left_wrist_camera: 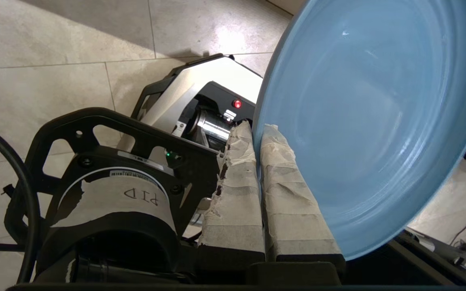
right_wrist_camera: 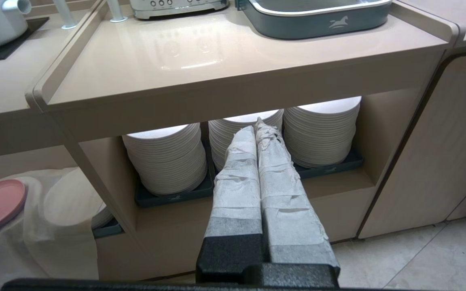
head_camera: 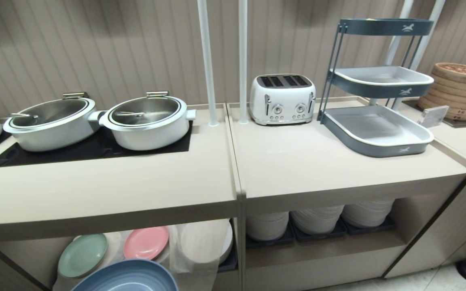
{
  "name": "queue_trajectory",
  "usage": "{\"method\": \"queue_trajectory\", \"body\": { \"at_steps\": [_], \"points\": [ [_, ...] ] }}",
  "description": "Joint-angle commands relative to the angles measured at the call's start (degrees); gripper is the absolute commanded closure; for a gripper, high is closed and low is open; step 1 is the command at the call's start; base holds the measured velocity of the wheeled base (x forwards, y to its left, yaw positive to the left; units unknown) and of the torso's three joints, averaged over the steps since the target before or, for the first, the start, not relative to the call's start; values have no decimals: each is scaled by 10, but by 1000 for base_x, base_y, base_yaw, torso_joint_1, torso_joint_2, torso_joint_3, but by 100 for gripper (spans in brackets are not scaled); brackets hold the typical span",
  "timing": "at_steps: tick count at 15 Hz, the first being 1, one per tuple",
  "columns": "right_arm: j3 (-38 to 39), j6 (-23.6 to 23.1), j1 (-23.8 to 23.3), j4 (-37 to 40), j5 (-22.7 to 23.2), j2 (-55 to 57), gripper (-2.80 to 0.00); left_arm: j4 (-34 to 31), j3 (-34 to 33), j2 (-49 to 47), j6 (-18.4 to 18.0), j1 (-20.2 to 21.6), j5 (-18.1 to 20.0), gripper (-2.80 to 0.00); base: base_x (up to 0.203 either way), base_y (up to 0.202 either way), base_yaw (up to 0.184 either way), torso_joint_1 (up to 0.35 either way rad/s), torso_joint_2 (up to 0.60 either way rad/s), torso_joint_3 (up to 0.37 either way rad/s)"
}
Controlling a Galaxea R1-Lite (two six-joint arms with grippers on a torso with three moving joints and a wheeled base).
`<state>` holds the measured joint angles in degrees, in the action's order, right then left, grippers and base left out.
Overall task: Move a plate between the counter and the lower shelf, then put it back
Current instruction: Put the plate in the cupboard
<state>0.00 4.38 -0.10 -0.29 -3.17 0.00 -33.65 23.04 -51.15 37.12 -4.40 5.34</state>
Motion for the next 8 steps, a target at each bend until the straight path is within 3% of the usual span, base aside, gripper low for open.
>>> {"method": "queue_trajectory", "body": {
  "at_steps": [1, 8],
  "points": [
    [0, 0, 1, 0, 0, 0, 0, -3, 0, 9, 2, 0, 1, 0, 0, 0, 0, 0, 0, 0],
    [0, 0, 1, 0, -1, 0, 0, -4, -15, 22, 2, 0, -1, 0, 0, 0, 0, 0, 0, 0]
  ]
}}
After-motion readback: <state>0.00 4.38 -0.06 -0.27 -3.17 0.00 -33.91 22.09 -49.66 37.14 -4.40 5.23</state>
